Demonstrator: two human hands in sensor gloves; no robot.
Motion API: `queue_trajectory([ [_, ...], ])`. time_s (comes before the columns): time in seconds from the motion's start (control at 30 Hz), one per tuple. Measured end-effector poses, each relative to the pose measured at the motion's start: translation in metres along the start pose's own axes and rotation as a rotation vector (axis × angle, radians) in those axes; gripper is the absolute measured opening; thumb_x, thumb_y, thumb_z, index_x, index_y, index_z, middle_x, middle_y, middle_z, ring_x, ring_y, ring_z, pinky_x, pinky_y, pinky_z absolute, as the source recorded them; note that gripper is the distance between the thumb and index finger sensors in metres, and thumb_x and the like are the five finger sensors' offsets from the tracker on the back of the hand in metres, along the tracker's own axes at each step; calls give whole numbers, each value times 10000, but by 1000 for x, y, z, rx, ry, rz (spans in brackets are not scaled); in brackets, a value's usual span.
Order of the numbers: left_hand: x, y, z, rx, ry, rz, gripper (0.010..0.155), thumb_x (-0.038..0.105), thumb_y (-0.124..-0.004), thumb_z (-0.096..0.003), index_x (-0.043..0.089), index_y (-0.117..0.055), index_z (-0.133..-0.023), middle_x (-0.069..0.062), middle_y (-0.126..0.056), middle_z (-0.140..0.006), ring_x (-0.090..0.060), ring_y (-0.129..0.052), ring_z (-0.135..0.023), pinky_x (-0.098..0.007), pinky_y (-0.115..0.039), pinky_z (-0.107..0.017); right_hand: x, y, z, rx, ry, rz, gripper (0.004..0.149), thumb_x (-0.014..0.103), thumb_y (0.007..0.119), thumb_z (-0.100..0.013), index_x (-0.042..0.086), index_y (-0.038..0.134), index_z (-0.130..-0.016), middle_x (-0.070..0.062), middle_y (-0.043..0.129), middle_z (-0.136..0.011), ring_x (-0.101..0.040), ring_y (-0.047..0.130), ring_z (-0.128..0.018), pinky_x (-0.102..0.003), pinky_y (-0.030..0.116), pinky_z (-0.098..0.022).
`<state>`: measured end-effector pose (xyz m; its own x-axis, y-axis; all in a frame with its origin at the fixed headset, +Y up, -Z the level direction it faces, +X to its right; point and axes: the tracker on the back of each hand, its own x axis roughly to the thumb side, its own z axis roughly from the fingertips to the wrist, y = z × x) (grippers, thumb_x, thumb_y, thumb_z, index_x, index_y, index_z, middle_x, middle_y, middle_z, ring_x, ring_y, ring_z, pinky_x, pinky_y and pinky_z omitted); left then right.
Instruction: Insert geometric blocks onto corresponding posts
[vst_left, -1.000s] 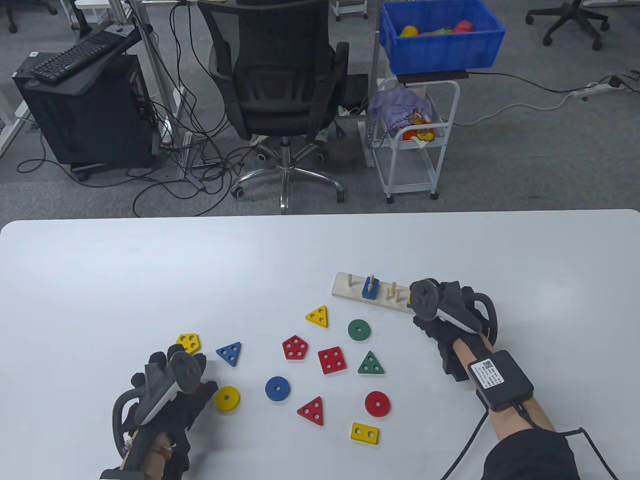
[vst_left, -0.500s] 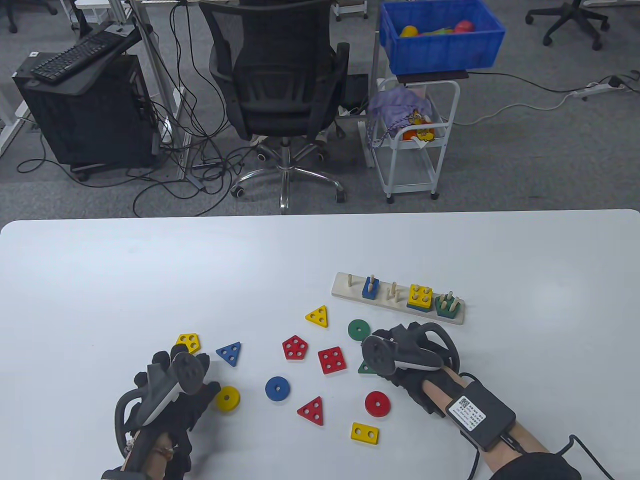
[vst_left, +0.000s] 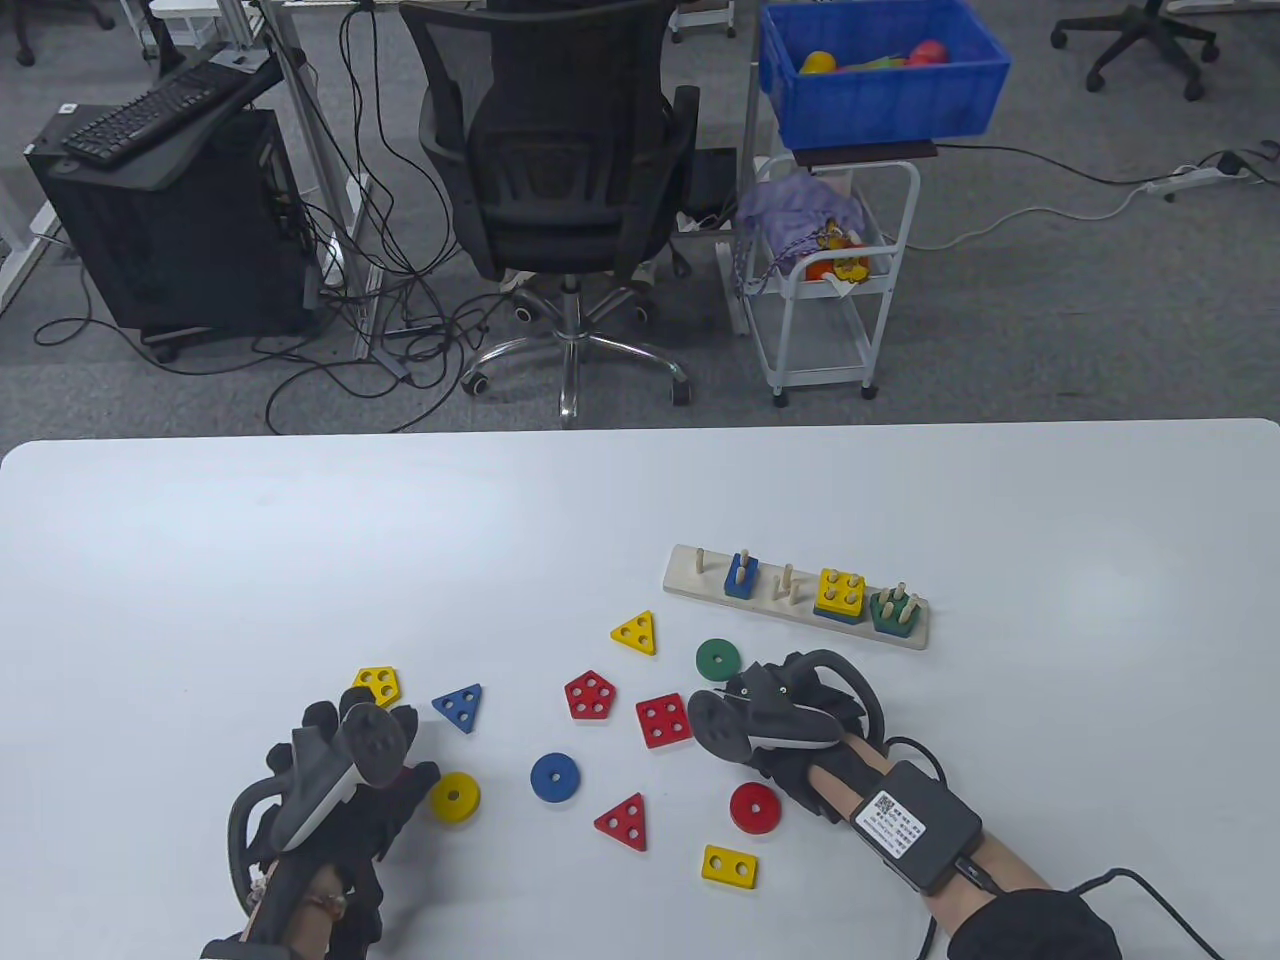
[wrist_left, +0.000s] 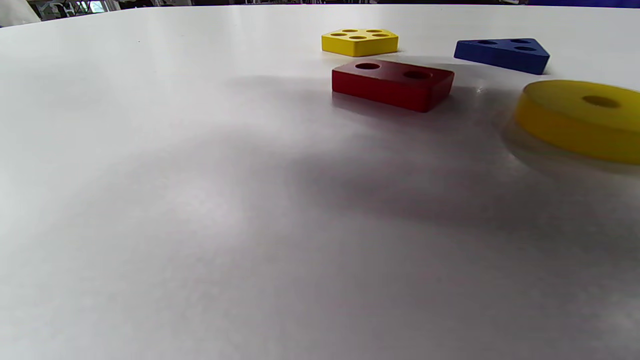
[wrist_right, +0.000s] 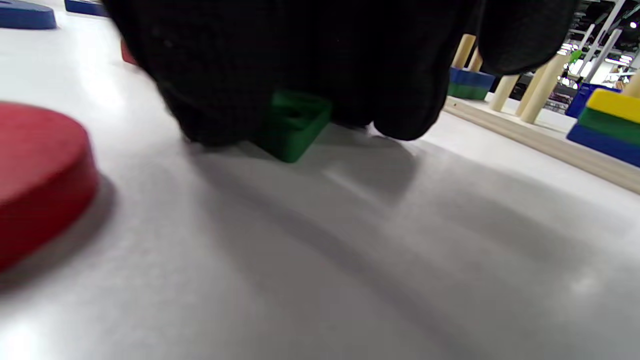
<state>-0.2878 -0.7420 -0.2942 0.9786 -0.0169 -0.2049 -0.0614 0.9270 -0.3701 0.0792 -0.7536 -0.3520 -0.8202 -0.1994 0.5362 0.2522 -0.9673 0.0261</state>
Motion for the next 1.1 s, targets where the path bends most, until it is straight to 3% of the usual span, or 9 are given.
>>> queue_trajectory([
  [0.3, 0, 0, 0, 0, -5, 0, 751, 735, -521, -352, 557, -363, -1064, 163, -104, -1203, -233, -149, -1161, -582, -233, -831, -2, 1, 3, -34, -49, 9, 584, 377, 908, -347, 221, 756, -888, -91, 874, -890, -327, 951, -732, -641, 700, -589],
  [0.47, -1, 0, -1, 4, -2, 8, 749, 734, -521, -353, 558, -363, -1064, 165, -101, -1202, -232, -148, -1161, -581, -233, -832, -13, -12, 6, -81, -32, -34, 598, 375, 907, -344, 214, 745, -896, -100, 856, -903, -338, 931, -750, -647, 692, -593],
  [0.67, -2, 1, -1, 4, 1, 10, 747, 734, -521, -354, 557, -366, -1063, 165, -103, -1202, -233, -150, -1161, -582, -234, -831, -49, -39, -5, -127, 77, -106, 599, 359, 906, -349, 209, 735, -904, -110, 829, -924, -355, 899, -777, -657, 670, -606],
  [0.87, -3, 1, -1, 4, 8, 13, 749, 734, -521, -353, 557, -365, -1063, 165, -103, -1203, -232, -150, -1161, -582, -233, -831, -89, -56, -28, -130, 274, -202, 593, 332, 900, -365, 203, 721, -916, -118, 794, -954, -368, 871, -800, -663, 650, -617],
  [1.1, -4, 1, -1, 3, 11, 15, 749, 734, -522, -353, 557, -366, -1063, 164, -104, -1202, -232, -149, -1161, -581, -233, -832, -107, -47, -51, -79, 422, -132, 594, 308, 901, -375, 221, 703, -928, -101, 767, -982, -365, 838, -838, -667, 614, -650],
])
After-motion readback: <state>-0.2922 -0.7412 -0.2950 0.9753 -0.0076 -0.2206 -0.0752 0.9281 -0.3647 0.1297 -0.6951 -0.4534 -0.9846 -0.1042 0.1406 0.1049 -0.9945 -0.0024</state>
